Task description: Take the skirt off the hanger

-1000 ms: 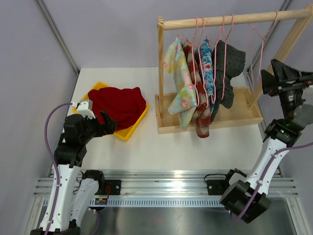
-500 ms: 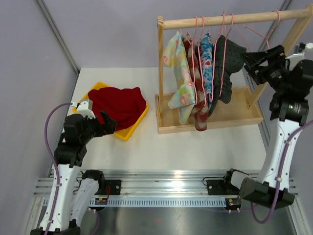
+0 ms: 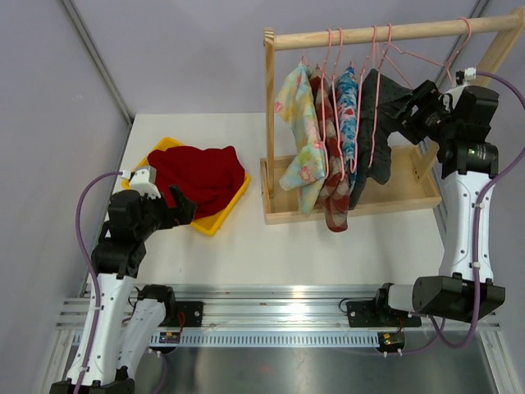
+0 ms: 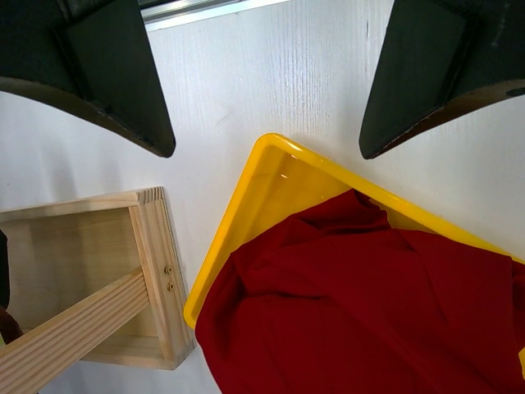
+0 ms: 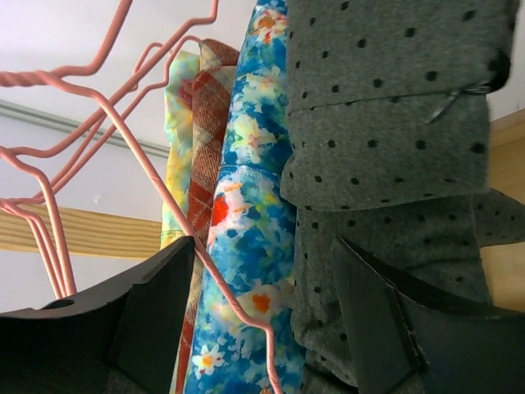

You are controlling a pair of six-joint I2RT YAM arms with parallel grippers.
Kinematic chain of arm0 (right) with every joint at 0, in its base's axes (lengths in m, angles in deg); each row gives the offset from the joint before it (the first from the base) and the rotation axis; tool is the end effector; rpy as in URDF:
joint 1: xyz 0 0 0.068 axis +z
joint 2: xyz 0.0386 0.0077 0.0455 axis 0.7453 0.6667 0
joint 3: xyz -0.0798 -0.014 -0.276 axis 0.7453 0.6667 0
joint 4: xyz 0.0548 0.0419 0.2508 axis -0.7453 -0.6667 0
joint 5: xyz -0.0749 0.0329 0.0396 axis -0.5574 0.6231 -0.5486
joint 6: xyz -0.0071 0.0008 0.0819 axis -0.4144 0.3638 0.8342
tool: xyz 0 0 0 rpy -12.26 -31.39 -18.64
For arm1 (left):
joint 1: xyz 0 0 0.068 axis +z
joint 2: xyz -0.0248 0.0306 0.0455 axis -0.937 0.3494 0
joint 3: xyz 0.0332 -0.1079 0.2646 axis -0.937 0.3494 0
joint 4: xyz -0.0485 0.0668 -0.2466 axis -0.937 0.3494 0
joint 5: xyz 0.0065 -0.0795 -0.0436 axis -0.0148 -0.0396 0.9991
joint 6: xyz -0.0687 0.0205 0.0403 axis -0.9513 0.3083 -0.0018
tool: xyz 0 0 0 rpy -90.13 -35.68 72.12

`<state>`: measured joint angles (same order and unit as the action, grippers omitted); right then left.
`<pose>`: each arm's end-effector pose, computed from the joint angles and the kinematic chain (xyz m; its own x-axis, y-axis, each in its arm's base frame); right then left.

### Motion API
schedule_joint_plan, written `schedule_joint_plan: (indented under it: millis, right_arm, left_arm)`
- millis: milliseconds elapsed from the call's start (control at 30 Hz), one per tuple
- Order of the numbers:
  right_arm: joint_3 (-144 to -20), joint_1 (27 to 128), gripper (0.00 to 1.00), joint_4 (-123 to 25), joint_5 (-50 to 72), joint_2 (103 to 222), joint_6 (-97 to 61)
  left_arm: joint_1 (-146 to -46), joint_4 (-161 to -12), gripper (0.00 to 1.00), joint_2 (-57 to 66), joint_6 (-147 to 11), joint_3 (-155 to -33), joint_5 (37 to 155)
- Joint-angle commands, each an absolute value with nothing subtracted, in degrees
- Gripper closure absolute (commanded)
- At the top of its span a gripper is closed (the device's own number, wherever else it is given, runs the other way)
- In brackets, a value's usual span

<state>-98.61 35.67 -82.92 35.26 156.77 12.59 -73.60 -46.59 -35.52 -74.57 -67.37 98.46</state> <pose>0.2959 -0.0275 0.4706 -0.4196 0.6256 -0.6577 -0.0562 0.7052 0.7067 0.1496 -0.0242 0.3084 -0.5197 -0.2645 -0.8124 0.0813 0.9312 -0.3553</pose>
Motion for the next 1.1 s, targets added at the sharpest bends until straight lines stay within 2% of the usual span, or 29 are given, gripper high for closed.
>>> schedule_joint_plan:
  millis: [0, 467, 567, 600, 700, 733, 1067]
  right_arm:
    - [-101.01, 38.51, 0.26, -81.12, 33.86, 157.49, 10.55]
    - [-102.06, 45.9, 0.33, -77.52, 29.9, 160.04, 11.43]
    - [-103.02, 46.25, 0.45, -76.99, 30.08, 161.0, 11.96]
    - [-103.55, 46.34, 0.59, -76.72, 30.25, 161.26, 12.05]
    - [-104.34, 46.43, 0.85, -76.81, 30.52, 161.97, 11.96]
    - [-104.43, 46.43, 1.0, -76.98, 30.17, 161.71, 11.87]
    - [-109.62, 46.43, 1.0, -87.09, 24.9, 156.27, 5.11]
  left_arm:
    - [-73.68, -48.71, 0.01, -34.93, -73.97, -67.05, 99.9]
    - [-73.68, -48.71, 0.01, -34.66, -74.06, -67.05, 99.72]
    - [-73.68, -48.71, 0.01, -34.57, -74.06, -67.05, 99.89]
    - [-73.68, -48.71, 0.01, -34.57, -74.06, -67.05, 99.9]
    - [-73.68, -48.71, 0.01, -34.57, -74.14, -67.05, 99.72]
    - [-73.68, -48.71, 0.01, -34.57, -74.06, -67.05, 99.72]
    - [-73.86, -49.84, 0.01, -35.27, -74.32, -69.77, 99.97]
